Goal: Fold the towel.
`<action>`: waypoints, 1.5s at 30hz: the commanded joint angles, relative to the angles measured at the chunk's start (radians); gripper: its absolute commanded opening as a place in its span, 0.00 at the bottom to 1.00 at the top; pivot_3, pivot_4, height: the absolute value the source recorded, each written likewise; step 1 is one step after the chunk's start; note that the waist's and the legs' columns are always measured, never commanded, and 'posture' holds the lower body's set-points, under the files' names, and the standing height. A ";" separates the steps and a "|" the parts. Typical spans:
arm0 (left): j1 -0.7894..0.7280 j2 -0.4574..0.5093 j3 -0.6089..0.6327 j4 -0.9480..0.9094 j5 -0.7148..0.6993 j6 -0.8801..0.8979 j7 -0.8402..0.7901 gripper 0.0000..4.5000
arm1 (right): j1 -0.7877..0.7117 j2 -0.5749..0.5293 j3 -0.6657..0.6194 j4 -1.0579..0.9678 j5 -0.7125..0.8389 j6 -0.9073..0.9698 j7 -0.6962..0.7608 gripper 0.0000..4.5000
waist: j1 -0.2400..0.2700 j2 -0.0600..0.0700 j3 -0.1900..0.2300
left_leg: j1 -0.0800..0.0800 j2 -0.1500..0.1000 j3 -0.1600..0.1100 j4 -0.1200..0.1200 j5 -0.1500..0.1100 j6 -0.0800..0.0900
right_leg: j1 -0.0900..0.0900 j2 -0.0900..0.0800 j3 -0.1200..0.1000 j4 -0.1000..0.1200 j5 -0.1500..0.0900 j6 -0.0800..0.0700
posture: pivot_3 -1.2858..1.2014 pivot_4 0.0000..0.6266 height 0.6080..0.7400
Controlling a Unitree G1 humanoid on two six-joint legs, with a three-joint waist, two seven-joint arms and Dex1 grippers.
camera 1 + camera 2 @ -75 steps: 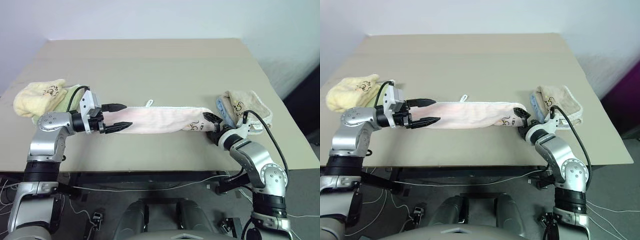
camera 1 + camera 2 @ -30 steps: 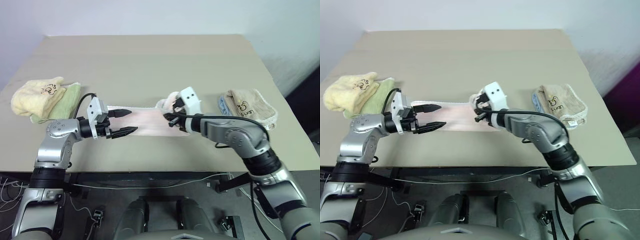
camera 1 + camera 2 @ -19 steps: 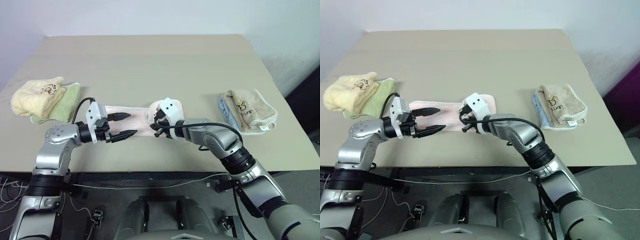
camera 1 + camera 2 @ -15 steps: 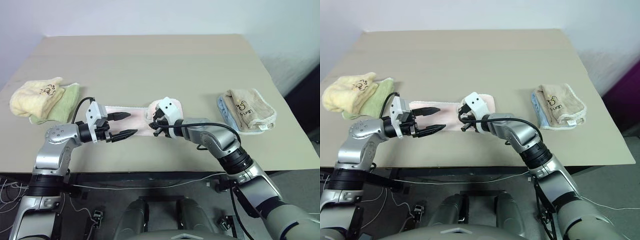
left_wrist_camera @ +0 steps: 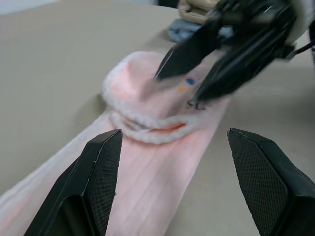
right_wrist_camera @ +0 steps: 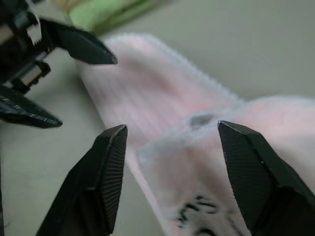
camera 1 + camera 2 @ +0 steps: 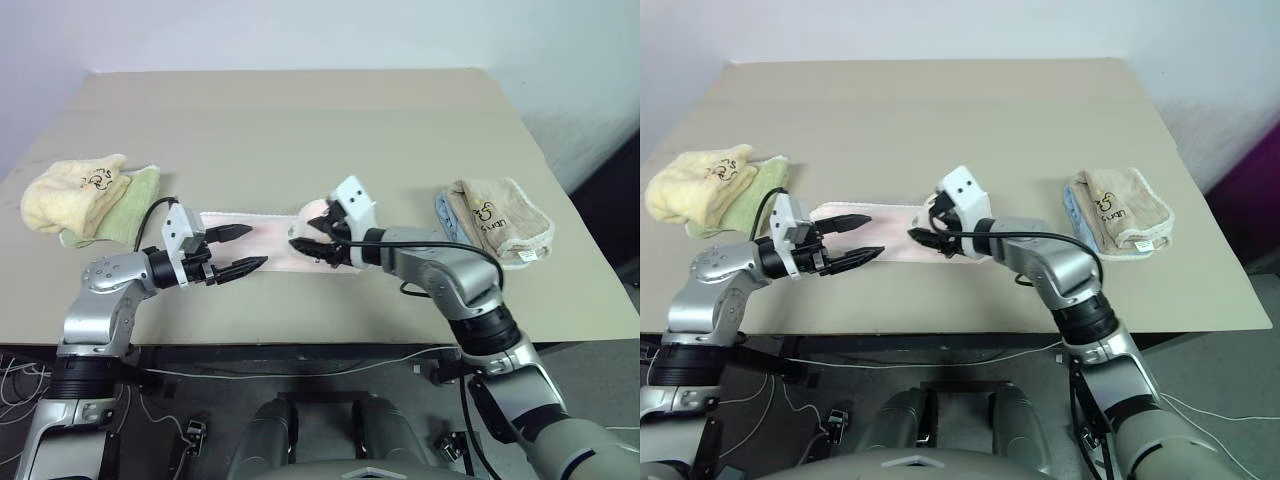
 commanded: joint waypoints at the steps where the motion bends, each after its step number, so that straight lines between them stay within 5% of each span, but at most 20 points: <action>1: 0.031 -0.003 0.075 -0.071 -0.045 0.026 0.072 0.79 | -0.001 -0.014 -0.085 -0.011 -0.003 -0.061 0.013 0.55 | 0.000 0.000 0.000 | 0.000 0.000 0.000 0.000 0.000 0.000 | 0.000 0.000 0.000 0.000 0.000 0.000 | 0.52 0.24 1.00; 8: 0.157 -0.077 0.176 -0.223 -0.171 0.214 0.285 0.79 | 0.010 0.038 -0.029 0.263 -0.125 -0.289 0.091 0.01 | -0.003 0.000 0.000 | 0.001 0.000 0.000 -0.001 0.000 0.000 | 0.000 0.000 0.000 0.000 0.000 0.000 | 0.52 0.24 1.00; 17: 0.328 -0.198 0.266 -0.354 -0.272 0.319 0.513 0.79 | 0.041 0.082 0.081 0.544 -0.320 -0.508 0.146 0.01 | -0.001 -0.001 -0.001 | 0.003 0.000 0.000 -0.001 0.000 0.000 | 0.003 0.000 0.000 0.000 0.000 0.000 | 0.52 0.24 1.00; 24: 0.372 -0.249 0.329 -0.428 -0.346 0.402 0.696 0.79 | 0.037 0.055 -0.001 0.329 -0.271 -0.543 0.217 0.01 | 0.000 -0.001 -0.001 | 0.004 0.000 0.000 0.000 0.000 -0.001 | 0.004 0.000 0.000 -0.001 0.000 0.000 | 0.52 0.24 1.00; 29: 0.390 -0.334 0.428 -0.489 -0.566 0.469 0.895 0.79 | 0.019 -0.004 -0.060 0.160 -0.232 -0.526 0.260 0.01 | 0.003 -0.001 -0.001 | 0.002 0.000 -0.001 0.000 0.000 -0.001 | 0.002 0.000 0.000 -0.001 0.000 0.000 | 0.52 0.24 1.00; 34: 0.384 -0.390 0.454 -0.480 -0.732 0.511 1.078 0.99 | -0.002 -0.027 -0.080 0.125 -0.230 -0.521 0.271 0.00 | 0.004 -0.001 -0.001 | 0.002 0.000 -0.001 0.000 0.000 -0.001 | 0.003 0.000 -0.001 -0.001 0.000 0.000 | 0.52 0.24 1.00; 45: 0.265 -0.464 0.408 -0.377 -0.867 0.491 1.365 1.00 | 0.012 -0.045 -0.099 0.097 -0.232 -0.514 0.269 0.00 | 0.024 -0.001 -0.001 | 0.002 -0.001 -0.001 0.001 0.000 -0.001 | 0.003 0.000 -0.001 -0.001 0.000 0.000 | 0.52 0.24 1.00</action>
